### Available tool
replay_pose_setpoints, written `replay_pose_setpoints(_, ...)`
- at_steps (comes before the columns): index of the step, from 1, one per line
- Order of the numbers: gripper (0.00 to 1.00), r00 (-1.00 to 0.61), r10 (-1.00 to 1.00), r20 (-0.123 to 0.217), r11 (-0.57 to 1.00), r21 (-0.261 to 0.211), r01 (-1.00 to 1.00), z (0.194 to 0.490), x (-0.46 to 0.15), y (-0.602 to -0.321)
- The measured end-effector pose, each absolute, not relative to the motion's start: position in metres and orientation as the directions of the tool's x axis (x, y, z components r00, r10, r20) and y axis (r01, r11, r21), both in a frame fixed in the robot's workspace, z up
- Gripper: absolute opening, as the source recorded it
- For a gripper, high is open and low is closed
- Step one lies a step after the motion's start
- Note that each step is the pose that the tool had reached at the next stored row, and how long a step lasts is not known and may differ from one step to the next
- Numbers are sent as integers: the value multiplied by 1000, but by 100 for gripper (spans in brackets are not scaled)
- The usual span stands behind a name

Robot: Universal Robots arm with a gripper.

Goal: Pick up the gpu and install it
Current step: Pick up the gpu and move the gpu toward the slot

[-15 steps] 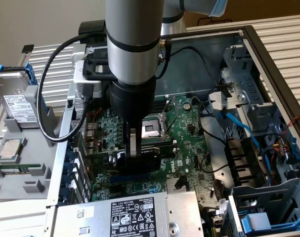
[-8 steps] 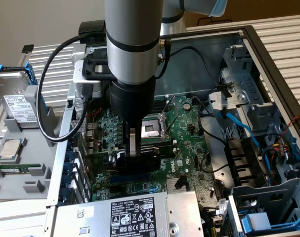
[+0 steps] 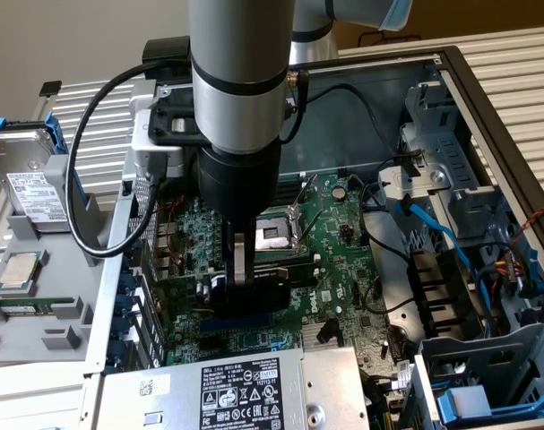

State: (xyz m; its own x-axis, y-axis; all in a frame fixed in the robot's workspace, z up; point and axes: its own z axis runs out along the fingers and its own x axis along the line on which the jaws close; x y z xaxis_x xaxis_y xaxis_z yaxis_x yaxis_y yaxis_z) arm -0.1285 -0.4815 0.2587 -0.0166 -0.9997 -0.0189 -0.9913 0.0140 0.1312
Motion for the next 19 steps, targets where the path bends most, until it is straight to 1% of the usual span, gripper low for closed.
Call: replay_pose_setpoints(19, 27, -17, -1000, -18, 14, 130, -991, 256, -130, -482)
